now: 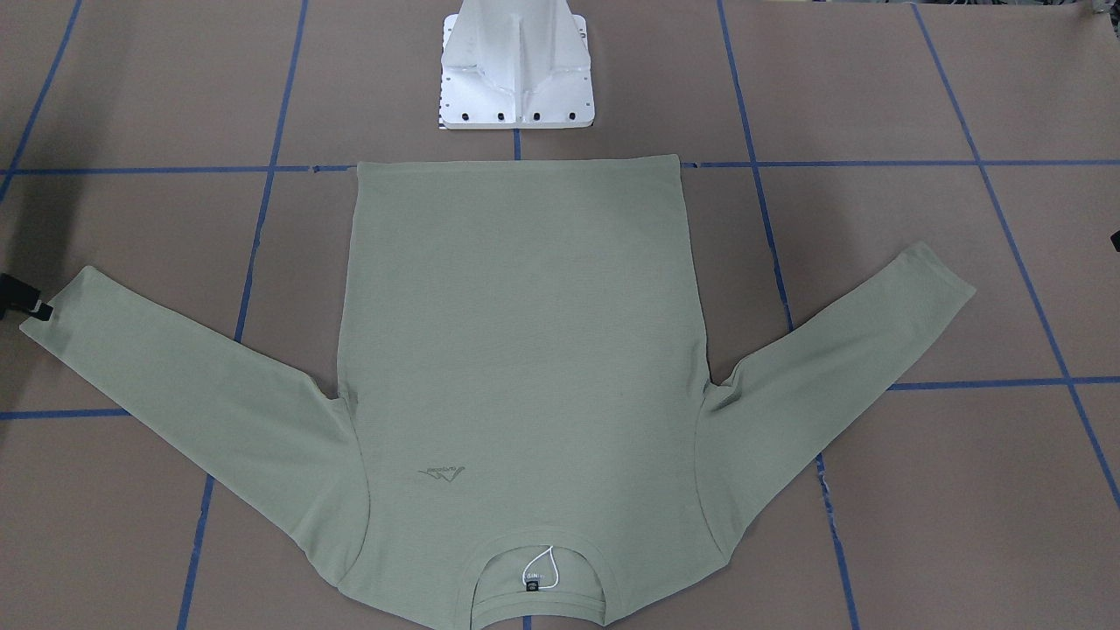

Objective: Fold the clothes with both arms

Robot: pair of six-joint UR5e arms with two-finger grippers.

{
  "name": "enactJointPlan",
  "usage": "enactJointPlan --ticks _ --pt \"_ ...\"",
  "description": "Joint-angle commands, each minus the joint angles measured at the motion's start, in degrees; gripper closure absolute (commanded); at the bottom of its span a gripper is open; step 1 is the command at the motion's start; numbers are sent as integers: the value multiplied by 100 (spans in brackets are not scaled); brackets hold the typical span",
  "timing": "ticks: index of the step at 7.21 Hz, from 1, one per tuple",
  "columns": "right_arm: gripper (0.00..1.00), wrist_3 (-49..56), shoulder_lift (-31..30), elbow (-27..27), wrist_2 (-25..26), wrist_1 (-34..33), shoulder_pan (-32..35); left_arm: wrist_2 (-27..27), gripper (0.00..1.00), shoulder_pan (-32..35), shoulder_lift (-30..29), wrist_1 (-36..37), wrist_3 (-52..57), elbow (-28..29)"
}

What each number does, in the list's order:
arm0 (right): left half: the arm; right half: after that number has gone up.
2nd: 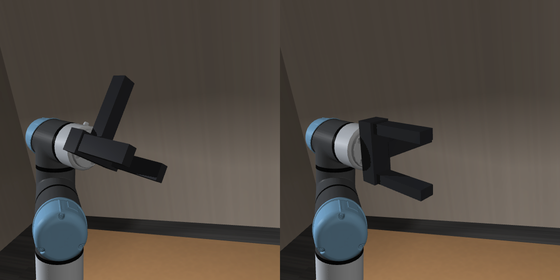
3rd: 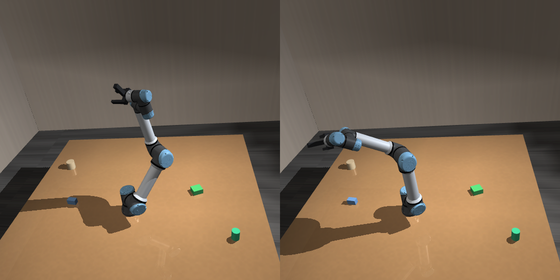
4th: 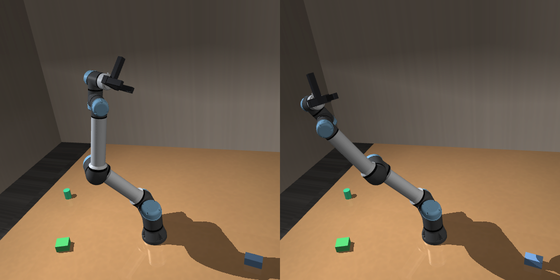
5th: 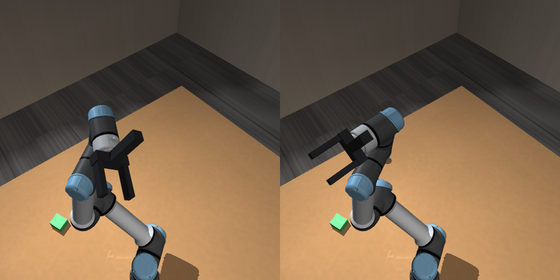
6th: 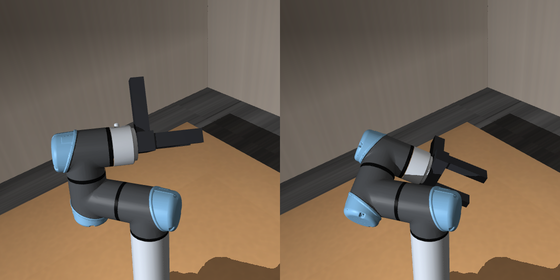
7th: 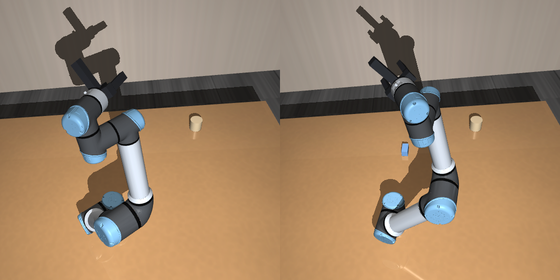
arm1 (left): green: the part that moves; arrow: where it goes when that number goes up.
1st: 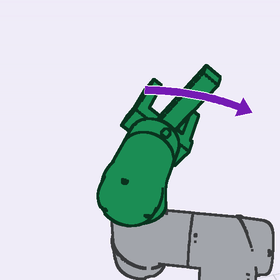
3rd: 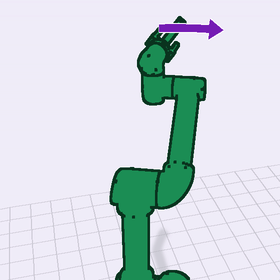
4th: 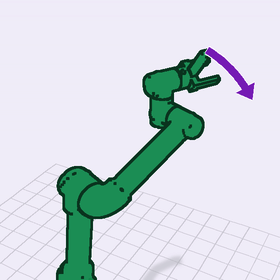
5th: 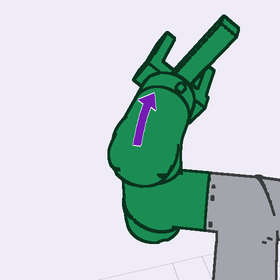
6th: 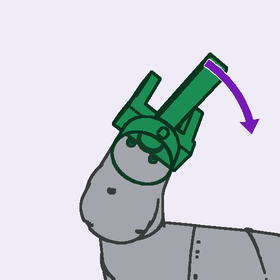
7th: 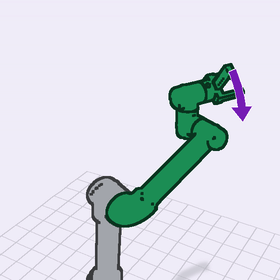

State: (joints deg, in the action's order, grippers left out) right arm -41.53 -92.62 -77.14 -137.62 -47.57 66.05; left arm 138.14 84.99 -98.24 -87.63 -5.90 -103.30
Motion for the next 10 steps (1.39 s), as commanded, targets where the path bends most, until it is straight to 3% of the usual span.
enactJointPlan --ticks 1,9,10 --pt "37 -48 42 -46 7 11 -4 -32 0 0 6 0 1 2" --pt "36 -136 122 -20 139 47 -13 -50 0 0 6 0 1 11" --pt "46 -145 122 -20 147 47 -13 -50 0 0 15 0 10 11"
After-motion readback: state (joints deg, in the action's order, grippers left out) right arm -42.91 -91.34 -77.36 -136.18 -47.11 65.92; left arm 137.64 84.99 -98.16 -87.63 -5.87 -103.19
